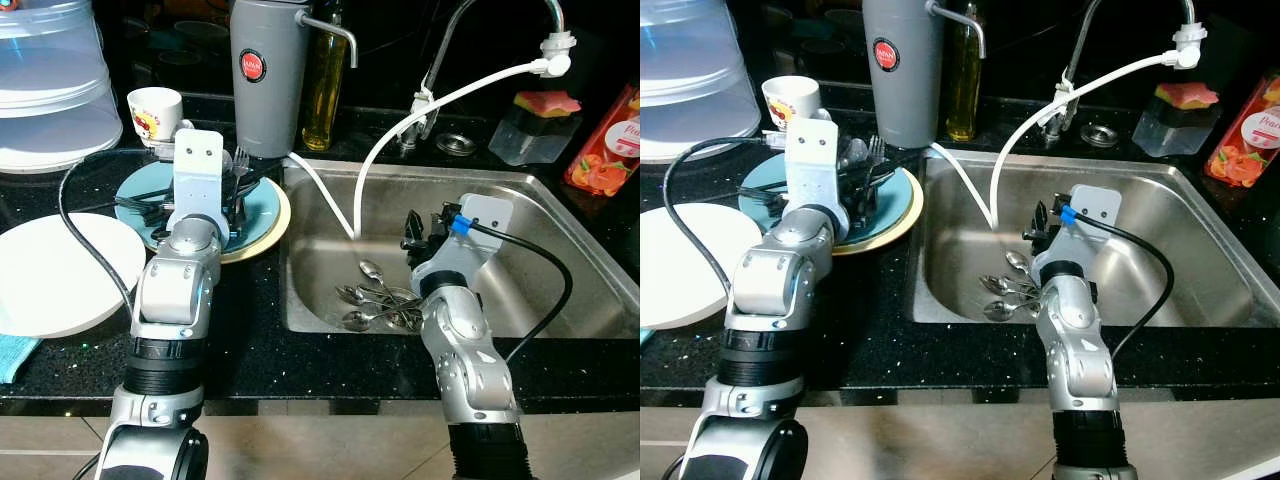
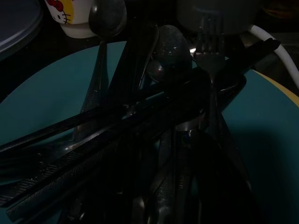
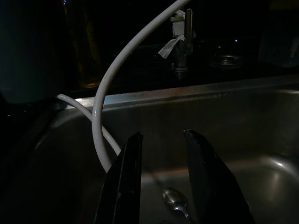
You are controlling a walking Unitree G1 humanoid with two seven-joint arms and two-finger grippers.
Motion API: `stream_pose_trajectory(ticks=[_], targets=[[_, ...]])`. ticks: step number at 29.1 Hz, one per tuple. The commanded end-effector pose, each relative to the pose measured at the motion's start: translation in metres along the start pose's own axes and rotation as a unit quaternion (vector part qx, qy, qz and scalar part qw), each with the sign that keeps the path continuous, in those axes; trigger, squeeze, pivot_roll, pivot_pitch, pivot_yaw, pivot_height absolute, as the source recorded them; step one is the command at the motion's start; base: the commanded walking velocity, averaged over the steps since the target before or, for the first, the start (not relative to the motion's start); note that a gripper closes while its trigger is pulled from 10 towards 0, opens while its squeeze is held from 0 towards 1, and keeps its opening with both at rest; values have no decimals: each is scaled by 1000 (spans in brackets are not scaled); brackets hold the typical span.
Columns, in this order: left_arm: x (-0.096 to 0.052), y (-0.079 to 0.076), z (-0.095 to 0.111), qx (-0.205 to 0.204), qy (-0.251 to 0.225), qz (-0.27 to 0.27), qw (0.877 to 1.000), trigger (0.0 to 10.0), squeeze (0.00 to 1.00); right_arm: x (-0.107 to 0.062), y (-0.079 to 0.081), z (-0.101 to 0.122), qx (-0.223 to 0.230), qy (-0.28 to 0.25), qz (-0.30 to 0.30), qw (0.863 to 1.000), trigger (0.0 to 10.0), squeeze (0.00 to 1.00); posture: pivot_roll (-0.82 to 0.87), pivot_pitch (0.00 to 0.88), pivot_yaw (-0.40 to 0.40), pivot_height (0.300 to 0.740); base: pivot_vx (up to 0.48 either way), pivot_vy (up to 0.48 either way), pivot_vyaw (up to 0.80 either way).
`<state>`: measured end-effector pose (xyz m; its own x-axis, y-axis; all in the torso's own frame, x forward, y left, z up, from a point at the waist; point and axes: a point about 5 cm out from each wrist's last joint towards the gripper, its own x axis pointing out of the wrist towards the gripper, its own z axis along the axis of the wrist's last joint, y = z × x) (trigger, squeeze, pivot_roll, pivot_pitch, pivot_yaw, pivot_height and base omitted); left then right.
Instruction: Kitchen organization
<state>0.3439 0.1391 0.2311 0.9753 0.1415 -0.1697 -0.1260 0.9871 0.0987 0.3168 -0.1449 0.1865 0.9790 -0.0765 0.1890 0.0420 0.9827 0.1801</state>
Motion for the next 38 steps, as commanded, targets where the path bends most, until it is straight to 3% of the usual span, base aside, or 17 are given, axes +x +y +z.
stream_pose_trajectory(ticks=[1, 9, 14, 24, 27, 35, 36, 37, 38], targets=[[1, -3, -12, 11, 32, 0, 999, 10000, 0, -1, -3, 1, -1, -5, -8, 1000, 10000, 0, 207, 20, -85, 740, 0, 0, 0], [-1, -7, 0, 21, -12, -6, 1000, 10000, 0, -1, -3, 1, -1, -5, -7, 1000, 10000, 0, 207, 17, -86, 740, 0, 0, 0], [-1, -6, 1, 21, -15, -6, 1000, 10000, 0, -1, -3, 1, -1, -6, -6, 1000, 10000, 0, 206, 17, -85, 740, 0, 0, 0], [-14, -19, 31, 19, -145, -55, 988, 10000, 0, -1, -2, 3, 2, -10, -5, 1000, 10000, 0, 207, 12, -85, 740, 0, 0, 0], [-16, -21, 34, 13, -161, -62, 985, 10000, 0, -1, -2, 3, 2, -10, -4, 1000, 10000, 0, 207, 11, -86, 740, 0, 0, 0], [-23, -25, 28, 76, -196, -76, 975, 10000, 0, -1, -1, 3, 3, -12, -2, 1000, 10000, 0, 208, 5, -86, 740, 0, 0, 0], [-28, -27, 31, 128, -237, -73, 960, 10000, 0, -1, -1, 3, 3, -12, -1, 1000, 10000, 0, 210, 4, -87, 740, 0, 0, 0], [-32, -30, 30, 151, -258, -83, 951, 10000, 0, -1, -1, 3, 3, -12, -1, 1000, 10000, 0, 210, 5, -88, 740, 0, 0, 0], [-32, -30, 30, 151, -258, -83, 951, 10000, 0, -1, -1, 3, 3, -12, -1, 1000, 10000, 0, 210, 5, -88, 740, 0, 0, 0]])
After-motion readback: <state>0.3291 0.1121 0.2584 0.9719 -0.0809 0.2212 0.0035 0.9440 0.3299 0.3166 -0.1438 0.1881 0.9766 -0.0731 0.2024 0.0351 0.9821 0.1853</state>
